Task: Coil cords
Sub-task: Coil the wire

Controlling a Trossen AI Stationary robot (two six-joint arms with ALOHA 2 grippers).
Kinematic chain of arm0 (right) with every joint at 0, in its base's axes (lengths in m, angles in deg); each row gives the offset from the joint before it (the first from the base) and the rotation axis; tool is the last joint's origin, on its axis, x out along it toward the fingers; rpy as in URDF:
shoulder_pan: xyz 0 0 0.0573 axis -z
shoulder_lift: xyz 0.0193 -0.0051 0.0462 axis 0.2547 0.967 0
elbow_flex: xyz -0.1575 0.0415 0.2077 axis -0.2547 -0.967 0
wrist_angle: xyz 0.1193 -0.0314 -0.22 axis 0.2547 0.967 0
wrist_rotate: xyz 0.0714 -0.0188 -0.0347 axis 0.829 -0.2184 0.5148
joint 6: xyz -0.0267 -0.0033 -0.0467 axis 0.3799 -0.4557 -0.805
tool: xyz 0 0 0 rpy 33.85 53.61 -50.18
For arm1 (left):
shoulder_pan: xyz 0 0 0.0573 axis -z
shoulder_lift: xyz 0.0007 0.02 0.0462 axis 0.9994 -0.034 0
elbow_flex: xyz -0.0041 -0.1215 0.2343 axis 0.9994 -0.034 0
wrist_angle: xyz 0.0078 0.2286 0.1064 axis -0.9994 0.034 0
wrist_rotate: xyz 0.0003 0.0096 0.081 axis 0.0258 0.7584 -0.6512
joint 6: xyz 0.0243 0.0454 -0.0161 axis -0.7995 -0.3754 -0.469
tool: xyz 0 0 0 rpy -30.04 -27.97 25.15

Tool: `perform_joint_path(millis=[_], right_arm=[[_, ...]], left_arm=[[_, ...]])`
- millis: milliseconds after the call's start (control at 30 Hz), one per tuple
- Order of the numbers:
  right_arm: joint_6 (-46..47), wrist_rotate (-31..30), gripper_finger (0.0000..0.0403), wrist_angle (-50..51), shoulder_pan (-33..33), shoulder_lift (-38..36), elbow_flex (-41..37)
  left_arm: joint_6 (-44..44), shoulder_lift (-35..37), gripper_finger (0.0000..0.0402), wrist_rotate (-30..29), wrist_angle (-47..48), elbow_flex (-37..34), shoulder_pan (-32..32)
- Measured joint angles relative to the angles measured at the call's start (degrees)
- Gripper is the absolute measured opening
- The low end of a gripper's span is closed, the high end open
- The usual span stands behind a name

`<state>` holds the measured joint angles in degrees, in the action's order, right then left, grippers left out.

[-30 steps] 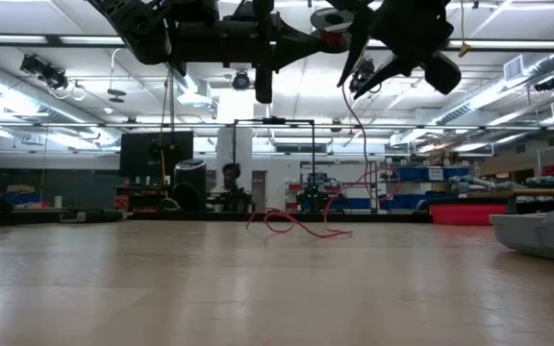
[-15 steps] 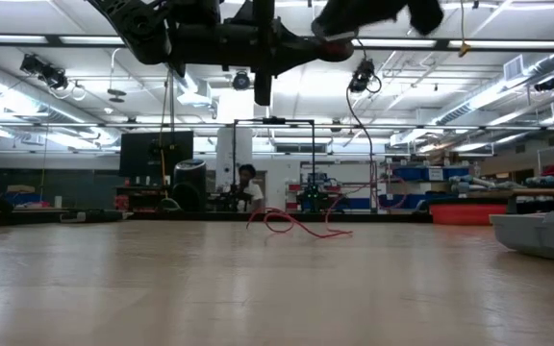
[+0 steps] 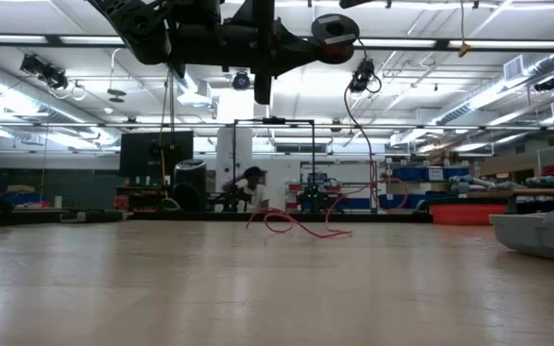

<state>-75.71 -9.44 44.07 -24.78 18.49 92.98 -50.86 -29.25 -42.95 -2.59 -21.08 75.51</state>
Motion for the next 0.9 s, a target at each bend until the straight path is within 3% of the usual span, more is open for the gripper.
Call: perform_joint_path(millis=[333,633,900], right_arm=[[5.06,13.85,0.0114,1.15,5.28,-0.02,0.00],[6.05,19.40,0.0114,0.03,7.42,-0.17,0.00],[6.01,19.34,0.0114,-1.50,7.58,-2.26,0.02]], left_arm=[[-0.59,0.00,0.0006,-0.02,0.04,-0.01,0.00],[-0.64,0.00,0.0006,-0.01,0.65,-0.01,0.00],[-0.64,0.00,0.0006,0.00,0.63,0.00,0.00]])
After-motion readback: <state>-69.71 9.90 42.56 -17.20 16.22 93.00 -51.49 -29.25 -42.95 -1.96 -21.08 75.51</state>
